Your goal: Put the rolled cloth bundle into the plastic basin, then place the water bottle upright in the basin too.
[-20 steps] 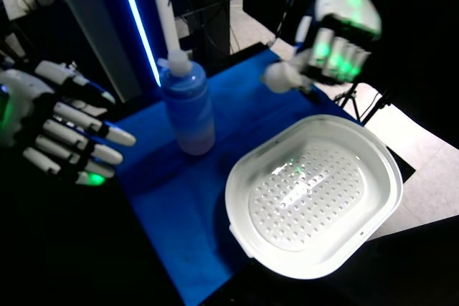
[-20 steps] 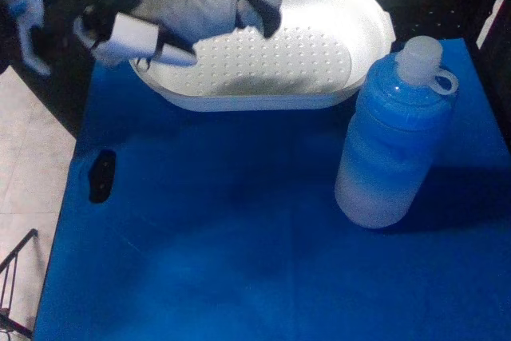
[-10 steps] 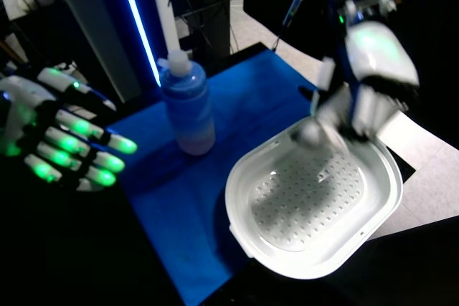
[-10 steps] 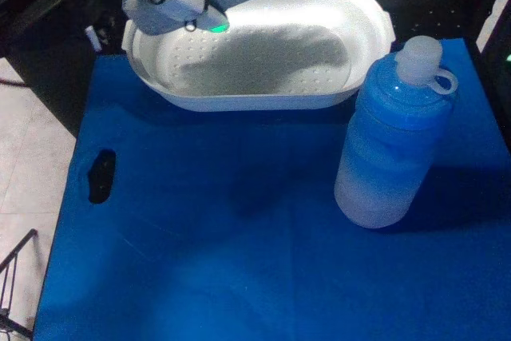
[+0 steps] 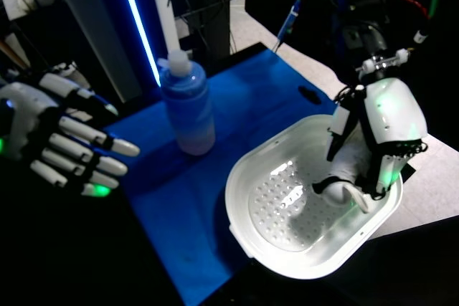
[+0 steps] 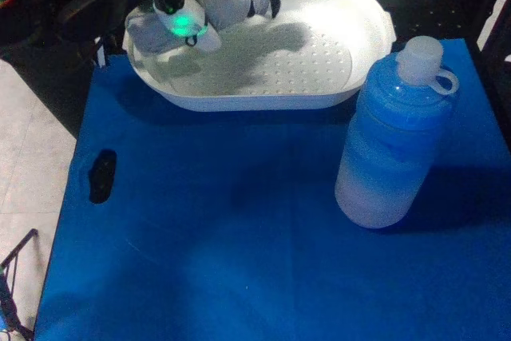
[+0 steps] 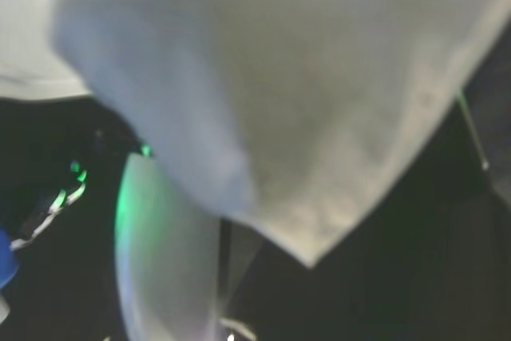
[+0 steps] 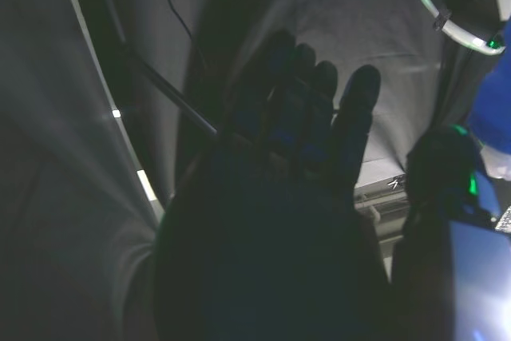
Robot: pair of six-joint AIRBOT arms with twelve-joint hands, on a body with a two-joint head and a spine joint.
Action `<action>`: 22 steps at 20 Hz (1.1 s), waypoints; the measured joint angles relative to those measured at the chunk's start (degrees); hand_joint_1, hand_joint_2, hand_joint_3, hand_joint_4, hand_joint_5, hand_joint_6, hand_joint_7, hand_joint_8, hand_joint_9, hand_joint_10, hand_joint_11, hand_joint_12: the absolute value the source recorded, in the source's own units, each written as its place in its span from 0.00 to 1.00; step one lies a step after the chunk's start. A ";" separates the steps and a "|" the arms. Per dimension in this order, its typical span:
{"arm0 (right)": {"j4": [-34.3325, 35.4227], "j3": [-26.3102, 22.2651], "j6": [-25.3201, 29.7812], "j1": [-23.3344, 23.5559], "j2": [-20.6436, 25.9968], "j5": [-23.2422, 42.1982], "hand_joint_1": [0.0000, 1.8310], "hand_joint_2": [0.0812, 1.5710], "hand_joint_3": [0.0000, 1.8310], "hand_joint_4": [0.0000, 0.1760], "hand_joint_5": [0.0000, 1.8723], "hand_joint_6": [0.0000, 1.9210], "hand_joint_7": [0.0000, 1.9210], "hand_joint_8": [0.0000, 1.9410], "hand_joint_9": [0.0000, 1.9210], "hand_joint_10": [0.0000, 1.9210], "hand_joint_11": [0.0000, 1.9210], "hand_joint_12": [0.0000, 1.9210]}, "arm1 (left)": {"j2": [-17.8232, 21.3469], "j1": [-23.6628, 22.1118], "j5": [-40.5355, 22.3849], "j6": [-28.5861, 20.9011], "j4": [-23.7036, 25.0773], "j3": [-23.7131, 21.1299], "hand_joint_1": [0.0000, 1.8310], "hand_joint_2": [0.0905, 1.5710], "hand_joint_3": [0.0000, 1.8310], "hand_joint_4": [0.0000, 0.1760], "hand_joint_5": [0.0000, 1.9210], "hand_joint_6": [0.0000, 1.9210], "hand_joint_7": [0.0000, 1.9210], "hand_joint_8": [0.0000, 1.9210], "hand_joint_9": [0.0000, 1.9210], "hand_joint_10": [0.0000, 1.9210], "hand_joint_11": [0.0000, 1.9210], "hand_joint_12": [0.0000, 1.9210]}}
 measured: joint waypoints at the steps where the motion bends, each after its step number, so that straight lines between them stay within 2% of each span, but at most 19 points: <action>1: 0.04 0.00 0.04 0.00 -0.04 -0.02 0.27 0.93 0.00 0.00 0.25 0.00 0.16 0.00 0.15 0.00 0.00 0.47 | -0.24 0.39 0.28 0.00 -0.02 0.15 0.65 0.73 0.00 0.87 0.34 1.00 0.41 1.00 0.52 1.00 0.61 1.00; 2: 0.07 0.00 0.24 0.00 -0.04 -0.02 0.28 0.93 0.00 0.00 0.26 0.00 0.16 0.00 0.15 0.00 0.00 0.47 | -0.28 0.63 0.24 -0.02 -0.09 0.13 0.61 0.73 0.00 0.75 0.34 0.97 0.40 0.99 0.49 1.00 0.58 1.00; 3: 0.02 0.00 0.28 0.00 -0.04 -0.02 0.28 0.93 0.00 0.00 0.26 0.00 0.16 0.00 0.16 0.00 0.00 0.50 | -0.35 0.76 0.13 -0.04 -0.33 0.13 0.53 0.76 0.00 0.65 0.39 0.75 0.37 0.89 0.45 1.00 0.54 1.00; 4: 0.04 0.00 0.42 0.00 -0.04 -0.02 0.28 0.93 0.00 0.00 0.26 0.00 0.16 0.00 0.17 0.00 0.00 0.52 | -0.35 0.87 0.20 -0.07 -0.39 0.13 0.52 0.75 0.00 0.97 0.42 0.66 0.35 0.84 0.43 1.00 0.52 1.00; 7: 0.02 0.00 0.44 0.00 -0.04 -0.02 0.28 0.92 0.00 0.00 0.26 0.00 0.16 0.00 0.17 0.00 0.00 0.52 | -0.35 0.87 -0.04 -0.02 -0.96 0.26 0.54 0.71 0.00 1.00 0.48 0.56 0.23 0.97 0.41 1.00 0.51 1.00; 8: 0.00 0.00 0.44 0.00 -0.04 -0.02 0.28 0.92 0.00 0.00 0.26 0.00 0.16 0.00 0.17 0.00 0.00 0.53 | -0.35 0.87 -0.02 -0.02 -0.98 0.26 0.54 0.70 0.00 1.00 0.48 0.55 0.22 0.89 0.37 1.00 0.48 1.00; 9: 0.02 0.00 0.44 0.00 -0.11 0.00 0.28 0.92 0.00 0.00 0.26 0.00 0.16 0.00 0.17 0.00 0.00 0.53 | -0.35 0.87 -0.04 -0.02 -0.98 0.26 0.53 0.72 0.00 1.00 0.46 0.59 0.23 0.78 0.35 0.96 0.45 1.00; 10: 0.04 0.00 0.46 0.00 -0.11 -0.04 0.28 0.92 0.00 0.00 0.26 0.00 0.16 0.00 0.17 0.00 0.00 0.53 | -0.35 0.87 -0.04 -0.02 -0.98 0.26 0.46 0.64 0.00 0.39 0.43 0.16 0.23 0.68 0.32 0.91 0.40 1.00; 11: 0.04 0.00 0.46 0.00 -0.17 -0.02 0.27 0.92 0.00 0.00 0.26 0.00 0.16 0.00 0.16 0.00 0.00 0.50 | -0.35 0.87 -0.02 -0.02 -0.98 0.26 0.42 0.64 0.00 0.43 0.39 0.01 0.22 0.48 0.24 0.68 0.18 0.87; 12: 0.02 0.00 0.46 0.00 -0.17 -0.02 0.27 0.92 0.00 0.00 0.26 0.00 0.16 0.00 0.16 0.00 0.00 0.49 | -0.35 0.87 -0.02 0.00 -0.96 0.26 0.41 0.64 0.00 0.43 0.35 0.00 0.24 0.37 0.24 0.49 0.13 0.71; 13: 0.07 0.00 0.46 0.00 -0.28 0.00 0.28 0.92 0.00 0.00 0.26 0.00 0.16 0.00 0.17 0.00 0.00 0.52 | -0.35 0.87 0.00 -0.02 -0.98 0.26 0.36 0.63 0.00 0.55 0.25 0.00 0.24 0.05 0.22 0.08 0.01 0.47; 14: 0.02 0.00 0.48 0.00 -0.39 -0.02 0.29 0.92 0.00 0.00 0.26 0.00 0.16 0.00 0.17 0.00 0.00 0.53 | -0.35 0.87 -0.09 -0.04 -1.05 0.26 0.28 0.61 0.00 0.88 0.14 0.00 0.13 0.00 0.11 0.00 0.00 0.18; 15: 0.00 0.00 0.50 0.00 -0.42 -0.04 0.30 0.92 0.00 0.00 0.26 0.00 0.16 0.00 0.17 0.00 0.00 0.53 | -0.33 0.87 -0.31 -0.04 -1.05 0.26 0.25 0.57 0.00 1.00 0.04 0.00 0.03 0.00 0.01 0.00 0.00 0.00; 16: -0.02 0.00 0.52 0.00 -0.39 -0.02 0.30 0.92 0.00 0.00 0.26 0.00 0.16 0.00 0.17 0.00 0.00 0.53 | -0.28 0.87 -0.33 -0.04 -1.05 0.24 0.23 0.57 0.00 1.00 0.01 0.00 0.00 0.00 0.00 0.00 0.00 0.00; 18: 0.09 0.00 0.85 0.00 -0.39 -0.02 0.31 0.92 0.00 0.00 0.27 0.00 0.16 0.00 0.17 0.00 0.00 0.52 | 0.22 0.87 -0.33 -0.04 -1.05 -0.37 0.24 0.55 0.00 1.00 0.00 0.00 0.00 0.00 0.00 0.00 0.00 0.00; 22: 0.04 0.00 1.27 0.00 -0.42 -0.02 0.31 0.91 0.00 0.00 0.27 0.00 0.17 0.00 0.18 0.00 0.00 0.53 | 4.42 0.87 -1.86 -0.15 -0.85 -4.87 0.22 0.54 0.00 1.00 0.00 0.00 0.00 0.00 0.00 0.00 0.00 0.00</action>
